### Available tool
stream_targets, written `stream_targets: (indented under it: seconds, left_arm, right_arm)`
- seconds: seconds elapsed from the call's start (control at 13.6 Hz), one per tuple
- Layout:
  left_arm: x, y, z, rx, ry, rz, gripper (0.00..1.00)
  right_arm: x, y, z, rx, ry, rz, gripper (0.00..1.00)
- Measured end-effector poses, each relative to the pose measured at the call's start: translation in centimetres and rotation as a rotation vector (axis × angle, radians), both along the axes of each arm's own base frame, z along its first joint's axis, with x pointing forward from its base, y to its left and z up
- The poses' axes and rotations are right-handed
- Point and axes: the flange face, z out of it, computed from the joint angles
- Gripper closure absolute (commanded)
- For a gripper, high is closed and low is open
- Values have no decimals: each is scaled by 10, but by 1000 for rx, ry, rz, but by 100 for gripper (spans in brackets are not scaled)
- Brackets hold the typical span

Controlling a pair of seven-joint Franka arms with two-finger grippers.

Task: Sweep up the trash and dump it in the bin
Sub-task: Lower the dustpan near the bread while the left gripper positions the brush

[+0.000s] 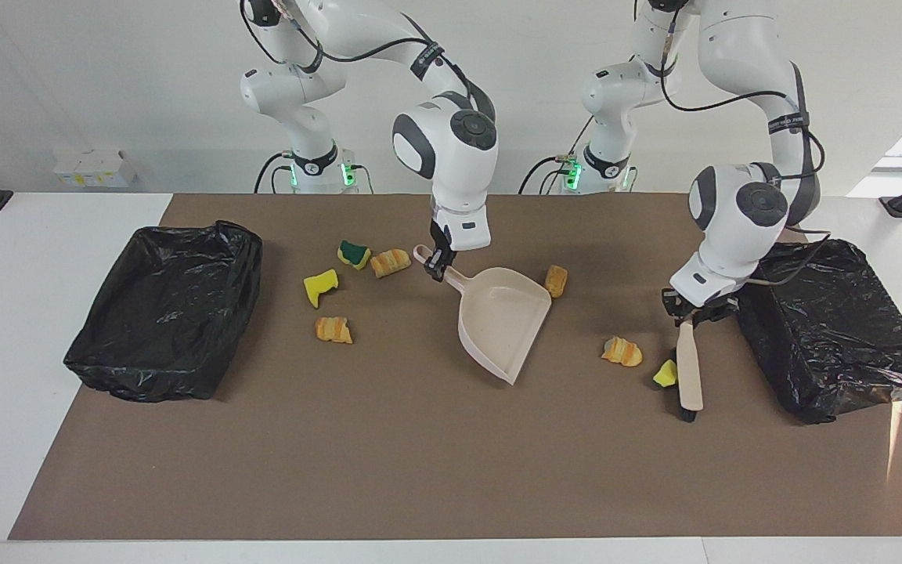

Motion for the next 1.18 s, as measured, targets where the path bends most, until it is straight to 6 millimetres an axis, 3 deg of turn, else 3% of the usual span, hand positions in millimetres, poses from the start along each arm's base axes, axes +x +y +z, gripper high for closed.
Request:
stream_targets:
  seconds: [0.07, 0.22, 0.44, 0.59, 0.74, 0.96, 1.18]
  left_arm:
    - [0, -6, 5, 3, -3, 3, 100]
    - [4, 1, 21, 10, -18, 22, 100]
    - [12, 36, 37, 14, -42, 36, 100]
    - [14, 66, 37, 15, -40, -10, 100]
    - [17, 80, 35, 12, -48, -62, 100]
    - [23, 66, 9, -11, -47, -133, 100]
    - [20, 42, -9, -22, -13, -200, 100]
  right_arm:
    - [7, -8, 4, 1, 0, 0, 100]
    - [12, -19, 3, -7, 16, 16, 100]
    - [15, -36, -8, -26, 60, 74, 100]
    - [15, -46, -14, -40, 105, 164, 100]
    - [7, -43, -16, -47, 141, 277, 100]
    - [4, -41, -16, -41, 164, 431, 100]
    - [4, -41, -15, -39, 164, 450, 100]
